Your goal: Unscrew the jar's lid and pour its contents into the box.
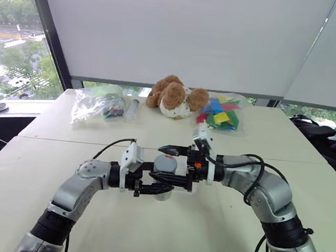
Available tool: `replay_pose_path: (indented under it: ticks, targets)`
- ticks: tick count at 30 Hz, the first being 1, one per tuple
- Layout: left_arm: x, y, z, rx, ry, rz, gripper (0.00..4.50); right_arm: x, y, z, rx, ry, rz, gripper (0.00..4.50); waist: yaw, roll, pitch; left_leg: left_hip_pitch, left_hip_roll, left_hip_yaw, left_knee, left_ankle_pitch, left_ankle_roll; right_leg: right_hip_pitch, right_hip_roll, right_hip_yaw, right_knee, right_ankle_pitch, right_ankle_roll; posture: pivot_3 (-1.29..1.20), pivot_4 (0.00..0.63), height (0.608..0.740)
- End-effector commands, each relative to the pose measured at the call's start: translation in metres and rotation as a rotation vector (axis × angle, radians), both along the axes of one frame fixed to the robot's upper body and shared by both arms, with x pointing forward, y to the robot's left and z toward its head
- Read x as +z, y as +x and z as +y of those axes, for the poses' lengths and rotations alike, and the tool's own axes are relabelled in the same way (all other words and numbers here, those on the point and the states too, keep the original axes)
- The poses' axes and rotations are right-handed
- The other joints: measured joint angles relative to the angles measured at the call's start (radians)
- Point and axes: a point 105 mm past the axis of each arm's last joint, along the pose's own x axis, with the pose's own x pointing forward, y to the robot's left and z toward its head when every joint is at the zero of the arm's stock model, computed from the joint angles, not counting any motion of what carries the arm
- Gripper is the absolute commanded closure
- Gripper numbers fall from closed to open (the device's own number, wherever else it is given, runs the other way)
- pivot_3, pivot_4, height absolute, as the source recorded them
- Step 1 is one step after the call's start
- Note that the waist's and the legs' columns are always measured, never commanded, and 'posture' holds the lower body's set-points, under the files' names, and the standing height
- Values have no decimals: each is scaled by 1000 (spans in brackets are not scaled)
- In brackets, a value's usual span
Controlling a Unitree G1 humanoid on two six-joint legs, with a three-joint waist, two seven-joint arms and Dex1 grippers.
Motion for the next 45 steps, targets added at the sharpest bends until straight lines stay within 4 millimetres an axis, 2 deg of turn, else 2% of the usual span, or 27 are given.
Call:
replay_pose_path:
  ticks: [1, 20, 30, 31, 33, 36, 40, 45]
  targets:
    - [11, -3, -2, -17, -13, -54, 2119, 12, 4, -11, -35, 22, -50, 68, 0, 0, 0, 0, 0, 0, 0, 0, 0, 0, 0, 0, 0, 0, 0, 0, 150, 740]
    - [10, -3, -1, -16, -9, -55, 2119, 4, 12, -51, -137, 35, 38, 68, 1, 0, 0, 0, 0, 0, 0, 0, 0, 0, 0, 0, 0, 0, 0, 0, 150, 740]
    - [10, -3, 1, -13, -7, -54, 2119, 0, -6, -78, -104, 10, 78, 68, 1, 0, 0, 0, 0, 0, 0, 0, 0, 0, 0, 0, 0, 0, 0, 0, 150, 740]
    - [10, -3, 1, -13, -7, -54, 2119, 3, -10, -76, -79, 19, 77, 68, -1, 0, 0, 0, 0, 0, 0, 0, 0, 0, 0, 0, 0, 0, 0, 0, 150, 740]
    - [10, -3, 1, -13, -7, -52, 2119, 12, -20, -58, -2, 41, 62, 68, -3, 0, 0, 0, 0, 0, 0, 0, 0, 0, 0, 0, 0, 0, 0, 0, 150, 740]
    - [10, -3, 0, -15, -8, -50, 2119, 16, -23, -37, 21, 45, 38, 68, -4, 0, 0, 1, 1, 0, 0, 0, 0, 0, 1, 0, 0, 0, 0, 0, 150, 740]
    - [10, -3, -1, -20, -8, -49, 2119, 17, -14, -7, -6, 48, -5, 68, -1, 0, 0, 1, 1, 0, 0, 0, 0, 0, 2, 0, 0, 0, 0, 0, 150, 740]
    - [10, -4, -3, -27, -7, -48, 2119, 16, -3, 10, -24, 30, -35, 68, 2, 0, 0, 0, 0, 0, 0, 0, 0, 0, 0, 0, 0, 0, 0, 0, 150, 740]
